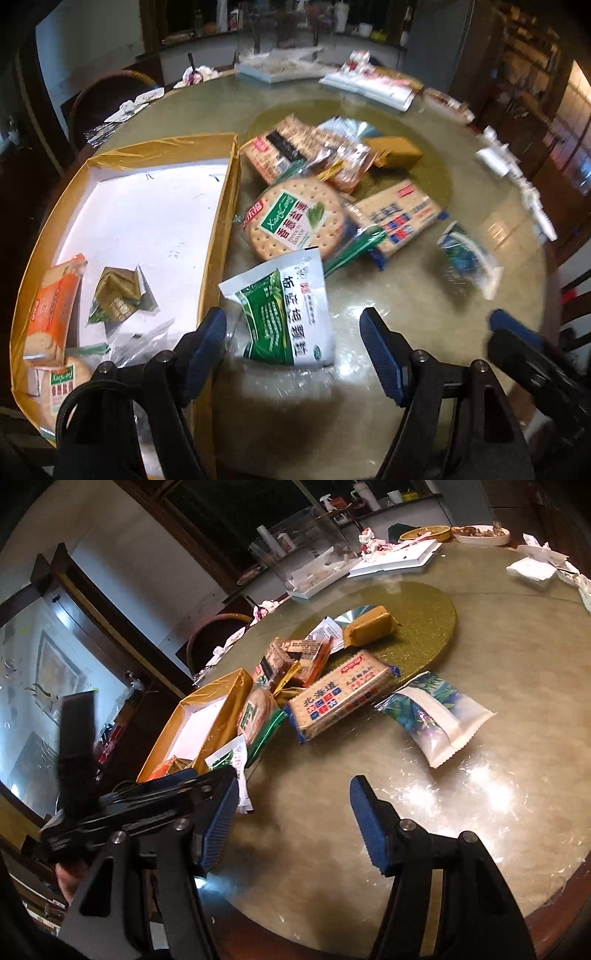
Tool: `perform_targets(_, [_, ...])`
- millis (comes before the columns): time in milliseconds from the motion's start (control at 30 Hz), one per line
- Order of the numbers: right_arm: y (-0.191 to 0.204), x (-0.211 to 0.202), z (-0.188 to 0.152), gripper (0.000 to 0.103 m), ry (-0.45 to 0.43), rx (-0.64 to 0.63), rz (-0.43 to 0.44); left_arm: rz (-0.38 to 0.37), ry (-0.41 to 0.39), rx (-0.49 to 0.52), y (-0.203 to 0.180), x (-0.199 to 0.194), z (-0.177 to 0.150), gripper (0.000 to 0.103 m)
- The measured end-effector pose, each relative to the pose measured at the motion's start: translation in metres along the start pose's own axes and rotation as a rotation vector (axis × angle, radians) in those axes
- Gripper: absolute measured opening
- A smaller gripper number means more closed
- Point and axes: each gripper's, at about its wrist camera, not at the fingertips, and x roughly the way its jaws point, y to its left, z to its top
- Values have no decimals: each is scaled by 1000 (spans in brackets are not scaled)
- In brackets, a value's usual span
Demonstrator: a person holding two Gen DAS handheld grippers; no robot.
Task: Organize snacks
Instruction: 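Release both packs in the box and grasp the green-white snack bag with the left gripper, then carry the green-white bag into the box with the left gripper while the right gripper carries a blue-white sachet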
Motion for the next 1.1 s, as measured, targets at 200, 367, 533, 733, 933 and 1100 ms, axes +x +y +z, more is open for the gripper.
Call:
perform_targets(200, [-11,-4,2,64,-11,13,-3,91,80,37,-13,25,5,72])
perform_targets(367, [-21,-11,10,64,-28,19,-30,90,75,28,-10,25,-1,52])
perform_targets(533, [-32,-14,29,64,-35,-15,-98,33,48,17,-6,10,-18,36])
perform_targets(733, [-56,7,59,64,38,-45,-192,-109,-16,-47,5,-19,-40,33])
perform_targets(933, [-81,39,75,64,116,-9,-277,-264,-24,-94,18,-39,-51,31])
perform_targets(1100, [-72,48,72,70,140,-50,-283,-310,-75,-114,25,-60,-54,31])
